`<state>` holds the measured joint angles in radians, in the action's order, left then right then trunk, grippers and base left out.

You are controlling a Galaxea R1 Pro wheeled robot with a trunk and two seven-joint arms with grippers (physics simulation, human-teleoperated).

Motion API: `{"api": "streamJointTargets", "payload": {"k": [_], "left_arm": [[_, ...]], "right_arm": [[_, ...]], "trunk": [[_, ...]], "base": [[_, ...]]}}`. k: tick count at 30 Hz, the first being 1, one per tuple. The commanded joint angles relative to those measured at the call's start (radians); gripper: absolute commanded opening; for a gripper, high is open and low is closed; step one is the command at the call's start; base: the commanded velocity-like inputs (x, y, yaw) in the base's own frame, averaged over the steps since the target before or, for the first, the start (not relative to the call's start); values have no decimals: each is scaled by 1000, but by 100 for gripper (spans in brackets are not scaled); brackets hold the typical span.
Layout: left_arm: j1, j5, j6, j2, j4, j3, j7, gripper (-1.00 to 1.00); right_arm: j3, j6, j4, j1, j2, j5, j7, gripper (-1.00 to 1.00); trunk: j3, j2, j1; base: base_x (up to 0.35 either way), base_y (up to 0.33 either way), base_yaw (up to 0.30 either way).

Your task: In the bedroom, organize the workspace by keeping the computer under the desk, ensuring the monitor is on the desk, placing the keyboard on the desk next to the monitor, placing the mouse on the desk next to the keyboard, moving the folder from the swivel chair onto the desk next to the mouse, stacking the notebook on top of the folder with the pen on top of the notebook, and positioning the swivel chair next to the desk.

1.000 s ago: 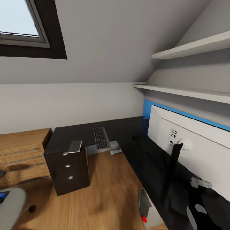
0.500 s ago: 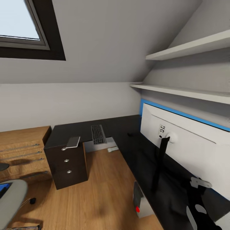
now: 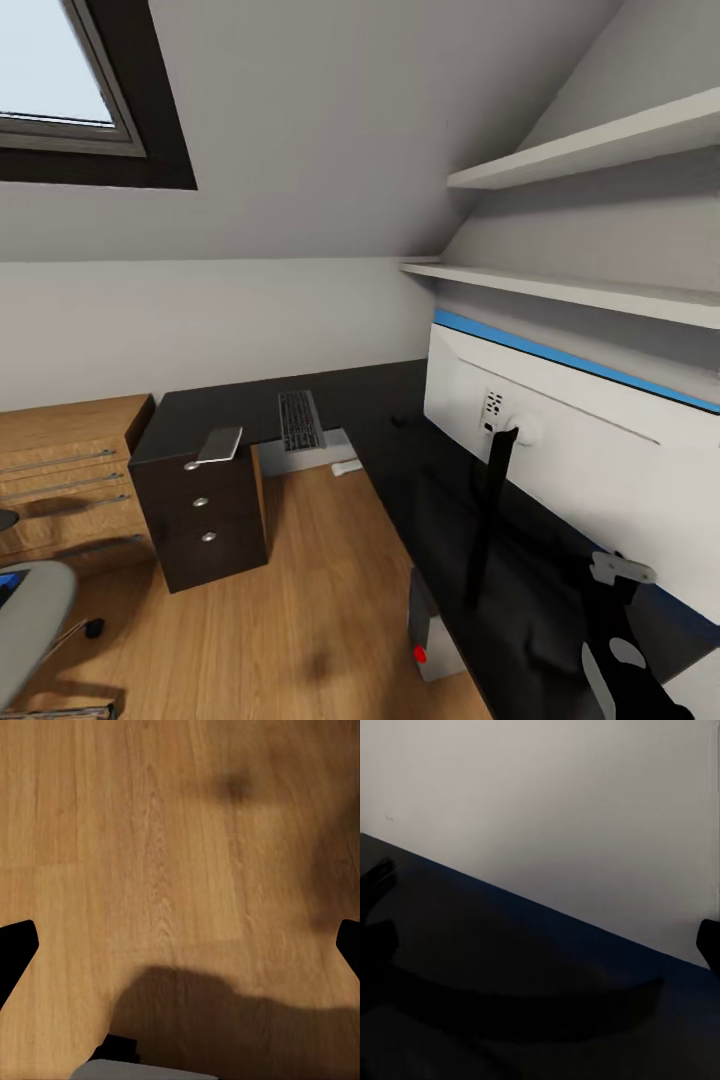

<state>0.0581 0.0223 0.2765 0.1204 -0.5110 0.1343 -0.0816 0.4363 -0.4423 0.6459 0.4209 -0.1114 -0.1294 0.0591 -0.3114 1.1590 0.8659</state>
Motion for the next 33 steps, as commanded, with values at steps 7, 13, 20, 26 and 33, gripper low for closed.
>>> {"api": "streamJointTargets", "payload": {"k": [7, 13, 20, 26, 33], "left_arm": [[0, 2, 2, 1, -1, 3, 0, 100], [0, 2, 2, 1, -1, 3, 0, 100], [0, 2, 2, 1, -1, 2, 0, 100], [0, 2, 2, 1, -1, 2, 0, 100], [0, 2, 3, 1, -1, 2, 0, 100]], "right_arm": [[2, -3, 15, 1, 4, -10, 5, 100], [2, -3, 17, 1, 4, -10, 5, 100], [4, -3, 17, 1, 4, -10, 5, 100], [4, -3, 16, 1, 4, -10, 5, 100], [4, -3, 15, 1, 3, -10, 6, 100]], "trunk": [[5, 1, 0], [10, 1, 0], [17, 1, 0], [18, 1, 0], [18, 1, 0]], "base": [[0, -2, -162], [0, 0, -223], [0, 0, -201], [34, -19, -49], [103, -71, -6]]}}
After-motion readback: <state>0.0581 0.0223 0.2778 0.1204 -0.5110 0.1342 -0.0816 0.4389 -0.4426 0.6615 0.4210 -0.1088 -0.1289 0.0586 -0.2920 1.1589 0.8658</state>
